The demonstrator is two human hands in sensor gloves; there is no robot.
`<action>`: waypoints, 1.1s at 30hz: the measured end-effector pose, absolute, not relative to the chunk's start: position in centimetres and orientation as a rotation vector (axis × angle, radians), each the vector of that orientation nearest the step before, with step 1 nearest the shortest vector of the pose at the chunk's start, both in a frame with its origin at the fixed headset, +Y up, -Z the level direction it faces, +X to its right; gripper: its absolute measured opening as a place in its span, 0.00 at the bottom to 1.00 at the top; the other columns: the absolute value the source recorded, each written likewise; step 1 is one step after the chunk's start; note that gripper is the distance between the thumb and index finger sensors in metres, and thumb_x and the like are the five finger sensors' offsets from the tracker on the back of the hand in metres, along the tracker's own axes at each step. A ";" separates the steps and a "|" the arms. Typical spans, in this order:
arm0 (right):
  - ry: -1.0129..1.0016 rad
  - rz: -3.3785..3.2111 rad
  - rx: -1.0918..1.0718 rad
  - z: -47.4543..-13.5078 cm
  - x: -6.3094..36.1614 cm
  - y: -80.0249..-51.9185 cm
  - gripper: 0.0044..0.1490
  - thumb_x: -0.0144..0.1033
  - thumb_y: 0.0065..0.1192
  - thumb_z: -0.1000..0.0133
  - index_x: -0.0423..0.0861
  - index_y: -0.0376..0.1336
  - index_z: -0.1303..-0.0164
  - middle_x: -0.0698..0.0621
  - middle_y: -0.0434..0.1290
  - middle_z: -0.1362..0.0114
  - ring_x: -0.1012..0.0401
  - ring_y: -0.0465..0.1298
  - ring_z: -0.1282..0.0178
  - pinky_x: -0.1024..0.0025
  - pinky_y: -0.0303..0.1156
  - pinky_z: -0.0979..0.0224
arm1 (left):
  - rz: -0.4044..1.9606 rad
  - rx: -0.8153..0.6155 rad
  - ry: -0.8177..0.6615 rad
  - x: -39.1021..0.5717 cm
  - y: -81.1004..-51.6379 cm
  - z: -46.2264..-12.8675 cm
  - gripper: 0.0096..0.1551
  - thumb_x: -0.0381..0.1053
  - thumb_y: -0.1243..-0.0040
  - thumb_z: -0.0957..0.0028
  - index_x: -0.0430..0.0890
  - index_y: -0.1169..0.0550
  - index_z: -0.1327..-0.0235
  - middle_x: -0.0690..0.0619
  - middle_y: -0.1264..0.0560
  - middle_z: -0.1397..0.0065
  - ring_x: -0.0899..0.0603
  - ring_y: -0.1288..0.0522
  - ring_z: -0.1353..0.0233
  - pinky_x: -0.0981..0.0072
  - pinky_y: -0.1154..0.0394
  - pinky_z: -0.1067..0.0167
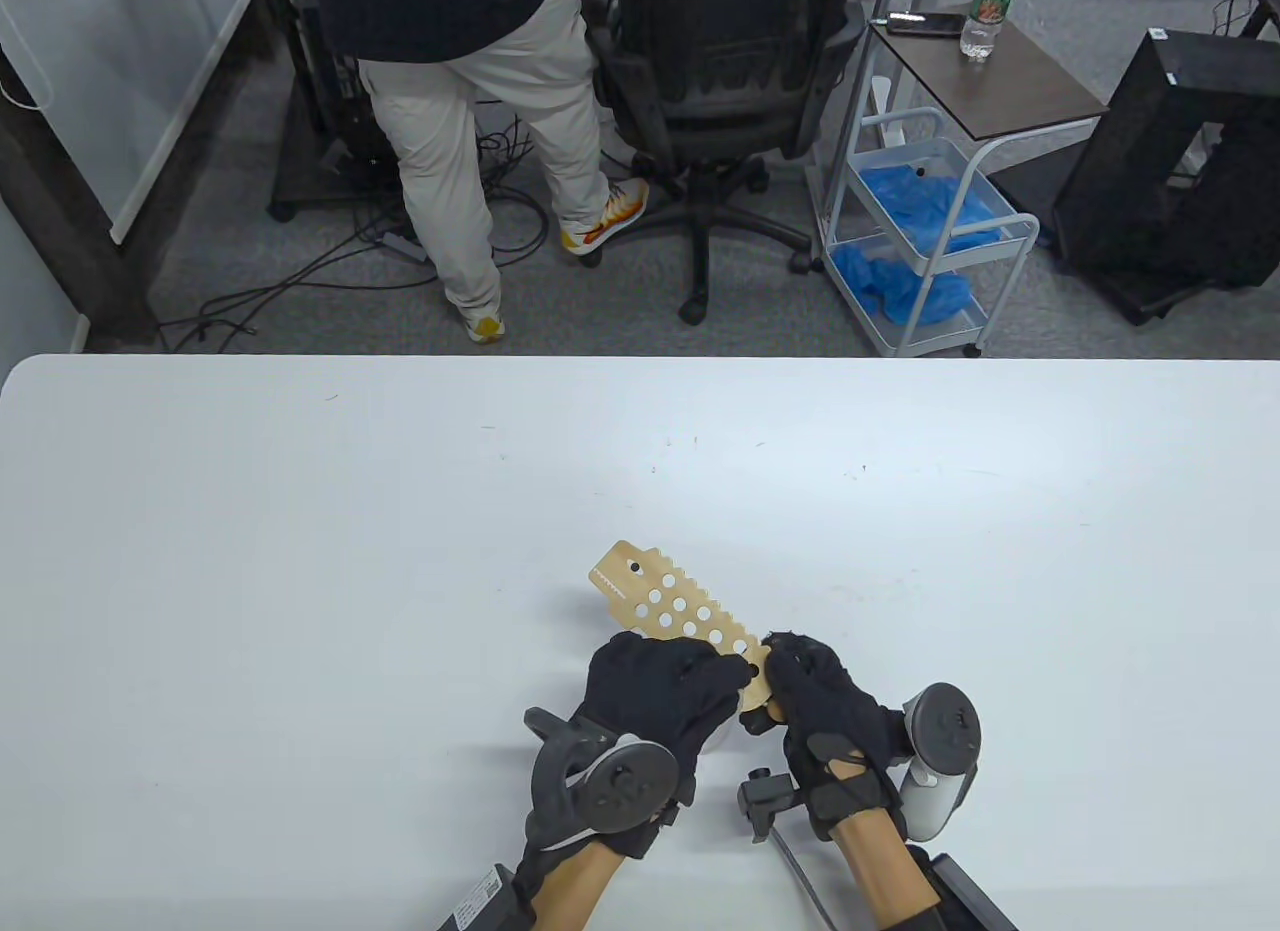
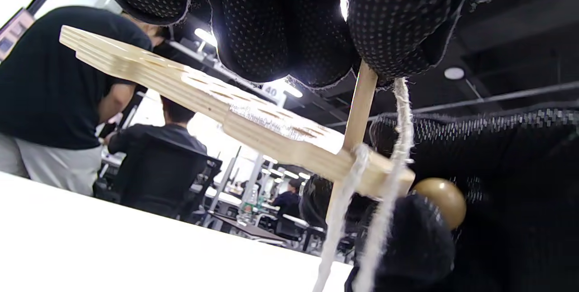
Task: Remove rope from all holes on crocodile lacing toy
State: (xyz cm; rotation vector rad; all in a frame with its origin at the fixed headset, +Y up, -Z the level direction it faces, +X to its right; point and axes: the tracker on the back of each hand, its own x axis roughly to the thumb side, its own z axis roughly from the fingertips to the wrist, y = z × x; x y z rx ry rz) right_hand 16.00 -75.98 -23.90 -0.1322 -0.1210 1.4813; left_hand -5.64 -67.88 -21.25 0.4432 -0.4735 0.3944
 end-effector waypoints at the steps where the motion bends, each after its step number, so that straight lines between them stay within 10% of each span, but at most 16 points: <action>1: -0.122 1.471 -0.127 -23.9 15.9 -75.9 0.28 0.40 0.66 0.50 0.38 0.67 0.45 0.36 0.78 0.42 0.53 0.84 0.67 0.45 0.77 0.47 | 0.372 0.443 -0.477 -5.4 -67.9 -21.2 0.21 0.56 0.30 0.53 0.66 0.16 0.44 0.55 0.21 0.33 0.47 0.22 0.36 0.35 0.31 0.30; 18: -0.115 1.364 -0.113 -23.8 16.1 -75.3 0.29 0.40 0.67 0.50 0.36 0.68 0.46 0.35 0.79 0.44 0.54 0.84 0.68 0.45 0.77 0.48 | 0.292 0.453 -0.486 -5.2 -67.3 -20.9 0.26 0.59 0.36 0.49 0.65 0.20 0.35 0.53 0.25 0.26 0.44 0.29 0.27 0.31 0.37 0.27; 33: -0.001 1.520 0.069 -25.0 17.7 -73.7 0.28 0.41 0.68 0.51 0.35 0.70 0.49 0.35 0.81 0.48 0.54 0.84 0.72 0.45 0.78 0.51 | 0.714 0.299 -0.036 -14.6 -69.0 -25.1 0.39 0.66 0.44 0.46 0.54 0.31 0.20 0.44 0.38 0.16 0.36 0.41 0.19 0.29 0.41 0.28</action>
